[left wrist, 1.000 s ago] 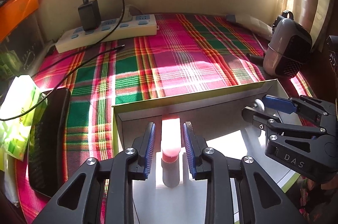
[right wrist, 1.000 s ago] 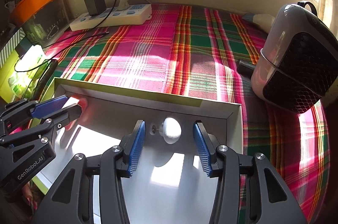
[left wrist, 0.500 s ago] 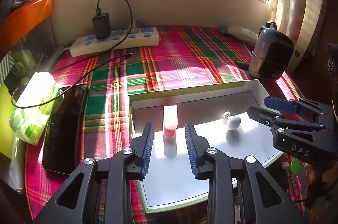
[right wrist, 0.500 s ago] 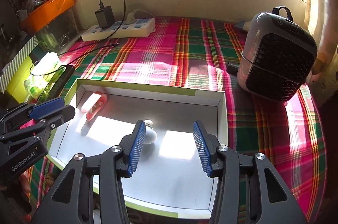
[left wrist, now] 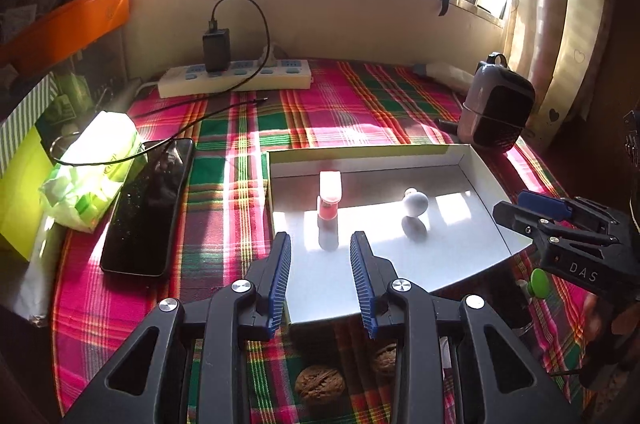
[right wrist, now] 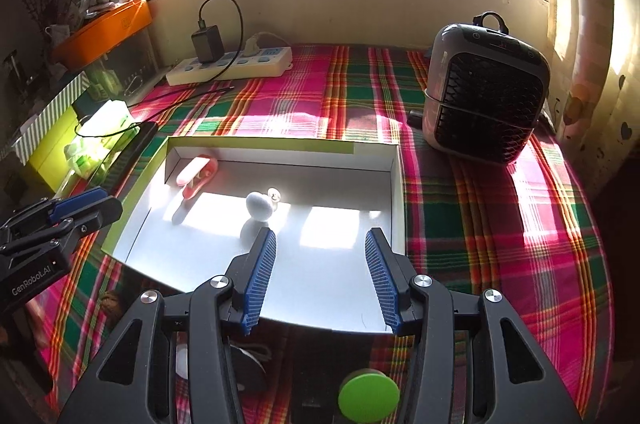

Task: Organize objects
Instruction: 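Move the left gripper to a walnut while the right gripper approaches the green-topped cup, then close the right gripper on the green-topped cup while the left gripper grasps the walnut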

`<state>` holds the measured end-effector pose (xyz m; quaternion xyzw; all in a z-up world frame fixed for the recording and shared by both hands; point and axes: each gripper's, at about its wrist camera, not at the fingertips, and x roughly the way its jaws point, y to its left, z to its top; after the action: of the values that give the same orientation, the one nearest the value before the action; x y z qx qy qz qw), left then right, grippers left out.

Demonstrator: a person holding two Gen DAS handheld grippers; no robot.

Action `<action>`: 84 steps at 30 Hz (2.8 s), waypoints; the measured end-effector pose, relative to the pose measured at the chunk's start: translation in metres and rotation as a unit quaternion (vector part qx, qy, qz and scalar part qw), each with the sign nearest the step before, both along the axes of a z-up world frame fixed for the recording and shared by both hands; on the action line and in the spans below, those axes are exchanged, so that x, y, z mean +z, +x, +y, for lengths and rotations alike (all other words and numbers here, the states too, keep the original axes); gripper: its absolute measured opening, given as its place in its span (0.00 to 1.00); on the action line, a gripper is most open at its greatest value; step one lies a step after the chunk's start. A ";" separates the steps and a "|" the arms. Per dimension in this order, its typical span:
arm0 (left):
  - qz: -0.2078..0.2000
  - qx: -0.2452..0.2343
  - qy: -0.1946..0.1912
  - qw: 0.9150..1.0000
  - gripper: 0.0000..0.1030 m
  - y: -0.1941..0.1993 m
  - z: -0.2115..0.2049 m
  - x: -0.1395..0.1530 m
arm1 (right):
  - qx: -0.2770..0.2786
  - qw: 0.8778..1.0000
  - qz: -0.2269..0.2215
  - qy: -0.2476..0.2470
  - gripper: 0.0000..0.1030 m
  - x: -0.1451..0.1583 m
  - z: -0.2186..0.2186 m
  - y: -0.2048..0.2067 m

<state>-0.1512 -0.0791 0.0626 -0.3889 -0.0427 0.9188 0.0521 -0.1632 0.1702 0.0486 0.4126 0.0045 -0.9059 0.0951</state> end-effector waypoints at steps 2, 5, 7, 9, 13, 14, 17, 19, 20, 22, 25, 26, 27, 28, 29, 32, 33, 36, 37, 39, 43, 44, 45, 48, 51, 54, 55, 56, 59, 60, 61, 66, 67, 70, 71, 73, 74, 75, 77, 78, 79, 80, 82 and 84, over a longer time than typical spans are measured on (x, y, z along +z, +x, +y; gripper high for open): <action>0.001 0.000 0.005 1.000 0.28 0.007 -0.003 0.000 | -0.002 1.000 0.003 -0.004 0.47 0.001 0.002 0.007; 0.003 0.001 0.011 1.000 0.28 0.015 -0.009 -0.001 | -0.006 1.000 0.009 -0.008 0.47 0.001 0.007 0.017; 0.003 0.003 0.016 1.000 0.28 0.021 -0.013 -0.003 | -0.011 1.000 0.013 -0.004 0.47 0.001 0.009 0.024; 0.002 0.003 0.020 1.000 0.29 0.028 -0.015 -0.006 | -0.015 1.000 0.018 -0.005 0.47 0.001 0.013 0.031; -0.005 -0.009 0.019 1.000 0.30 0.041 -0.015 -0.015 | -0.011 0.999 0.030 -0.001 0.47 0.002 0.016 0.046; -0.008 -0.011 0.018 1.000 0.30 0.044 -0.015 -0.018 | -0.012 0.999 0.034 0.006 0.47 0.001 0.017 0.050; -0.010 -0.011 0.023 1.000 0.30 0.052 -0.016 -0.024 | -0.017 0.999 0.041 0.012 0.47 0.001 0.023 0.061; -0.012 -0.010 0.031 0.999 0.30 0.056 -0.016 -0.027 | -0.022 0.999 0.044 0.013 0.47 0.001 0.027 0.067; -0.015 -0.012 0.034 0.999 0.31 0.057 -0.016 -0.029 | -0.024 0.999 0.046 0.016 0.47 0.000 0.029 0.070; -0.019 -0.013 0.032 0.999 0.31 0.059 -0.016 -0.032 | -0.029 0.998 0.048 0.022 0.47 -0.001 0.032 0.075; -0.024 -0.015 0.034 0.999 0.31 0.061 -0.016 -0.035 | -0.034 0.998 0.046 0.023 0.47 -0.005 0.037 0.080; -0.025 -0.016 0.035 0.999 0.31 0.062 -0.016 -0.037 | -0.035 0.998 0.045 0.021 0.47 -0.006 0.038 0.082; -0.028 -0.015 0.036 0.999 0.31 0.063 -0.016 -0.038 | -0.037 0.998 0.043 0.022 0.47 -0.007 0.040 0.083; -0.030 -0.013 0.038 0.999 0.31 0.063 -0.017 -0.039 | -0.039 0.998 0.042 0.024 0.47 -0.009 0.042 0.086; -0.032 -0.014 0.041 0.999 0.31 0.063 -0.017 -0.041 | -0.040 0.998 0.041 0.025 0.47 -0.011 0.043 0.087; -0.040 -0.014 0.046 0.998 0.31 0.064 -0.016 -0.046 | -0.038 0.998 0.036 0.018 0.47 -0.016 0.047 0.090; -0.042 -0.015 0.046 0.998 0.31 0.064 -0.015 -0.047 | -0.037 0.999 0.034 0.015 0.47 -0.017 0.047 0.089; -0.044 -0.018 0.045 0.998 0.31 0.064 -0.012 -0.049 | -0.030 0.999 0.029 0.007 0.47 -0.021 0.046 0.087; -0.045 -0.018 0.044 0.998 0.31 0.064 -0.012 -0.049 | -0.026 0.999 0.026 0.005 0.47 -0.023 0.044 0.087; -0.046 -0.020 0.044 0.998 0.31 0.064 -0.011 -0.049 | -0.020 1.000 0.023 0.005 0.47 -0.026 0.041 0.086; -0.050 -0.018 0.042 0.998 0.31 0.063 -0.011 -0.051 | -0.015 1.000 0.018 0.006 0.47 -0.030 0.037 0.083; -0.050 -0.019 0.043 0.998 0.31 0.063 -0.010 -0.052 | -0.016 1.000 0.017 0.006 0.47 -0.031 0.037 0.081; -0.051 -0.020 0.044 0.998 0.31 0.063 -0.010 -0.052 | -0.017 1.000 0.016 0.008 0.47 -0.032 0.037 0.080; -0.052 -0.022 0.043 0.997 0.31 0.062 -0.009 -0.053 | -0.017 1.000 0.010 0.008 0.47 -0.035 0.038 0.077; -0.056 -0.023 0.040 0.997 0.31 0.061 -0.007 -0.055 | -0.017 1.000 0.008 0.010 0.47 -0.037 0.037 0.074; -0.054 -0.024 0.039 0.997 0.31 0.061 -0.007 -0.055 | -0.017 1.000 0.004 0.007 0.47 -0.040 0.038 0.071; -0.055 -0.023 0.039 0.997 0.31 0.061 -0.006 -0.055 | -0.017 1.000 0.005 0.006 0.47 -0.040 0.039 0.070; -0.054 -0.023 0.039 0.998 0.31 0.061 -0.006 -0.055 | -0.017 1.000 0.004 0.004 0.47 -0.040 0.039 0.069; -0.054 -0.023 0.038 0.998 0.31 0.061 -0.007 -0.055 | -0.015 1.000 0.005 0.003 0.47 -0.040 0.040 0.067; -0.054 -0.022 0.038 0.998 0.31 0.061 -0.007 -0.055 | -0.015 1.000 0.006 0.004 0.47 -0.040 0.040 0.067; -0.054 -0.022 0.039 0.998 0.31 0.061 -0.007 -0.055 | -0.014 1.000 0.007 0.005 0.47 -0.040 0.039 0.067; -0.054 -0.021 0.042 0.997 0.31 0.060 -0.007 -0.055 | -0.016 1.000 0.015 0.011 0.47 -0.039 0.040 0.070; -0.054 -0.020 0.042 0.997 0.31 0.060 -0.007 -0.055 | -0.016 1.000 0.017 0.013 0.47 -0.038 0.041 0.071; -0.054 -0.021 0.041 0.997 0.31 0.060 -0.007 -0.055 | -0.020 1.000 0.019 0.014 0.47 -0.038 0.042 0.071; -0.054 -0.021 0.042 0.997 0.31 0.060 -0.007 -0.055 | -0.020 1.000 0.018 0.010 0.47 -0.038 0.043 0.071; -0.054 -0.021 0.042 0.997 0.31 0.060 -0.008 -0.055 | -0.016 1.000 0.016 0.010 0.47 -0.039 0.042 0.071; -0.054 -0.021 0.042 0.997 0.31 0.060 -0.008 -0.055 | -0.013 1.000 0.015 0.009 0.47 -0.040 0.041 0.070; -0.054 -0.021 0.042 0.997 0.31 0.060 -0.008 -0.055 | -0.012 1.000 0.015 0.009 0.47 -0.040 0.041 0.070; -0.054 -0.020 0.043 0.997 0.31 0.060 -0.008 -0.055 | -0.011 1.000 0.015 0.008 0.45 -0.041 0.040 0.070; -0.054 -0.019 0.044 0.997 0.31 0.059 -0.009 -0.055 | -0.010 1.000 0.013 0.007 0.44 -0.041 0.040 0.069; -0.054 -0.017 0.046 0.997 0.31 0.059 -0.009 -0.054 | -0.010 1.000 0.011 0.005 0.43 -0.042 0.040 0.069; -0.054 -0.015 0.046 0.997 0.31 0.058 -0.009 -0.054 | -0.010 1.000 0.012 0.005 0.43 -0.042 0.040 0.069; -0.054 -0.013 0.044 0.997 0.31 0.058 -0.009 -0.054 | -0.010 1.000 0.013 0.005 0.42 -0.042 0.040 0.069; -0.054 -0.012 0.041 0.998 0.31 0.058 -0.008 -0.054 | -0.007 1.000 0.013 0.004 0.40 -0.042 0.039 0.069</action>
<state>-0.0935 -0.0871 0.0082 -0.4361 -0.0787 0.8932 0.0764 -0.0940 0.2091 0.0071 0.4013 0.0062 -0.9118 0.0866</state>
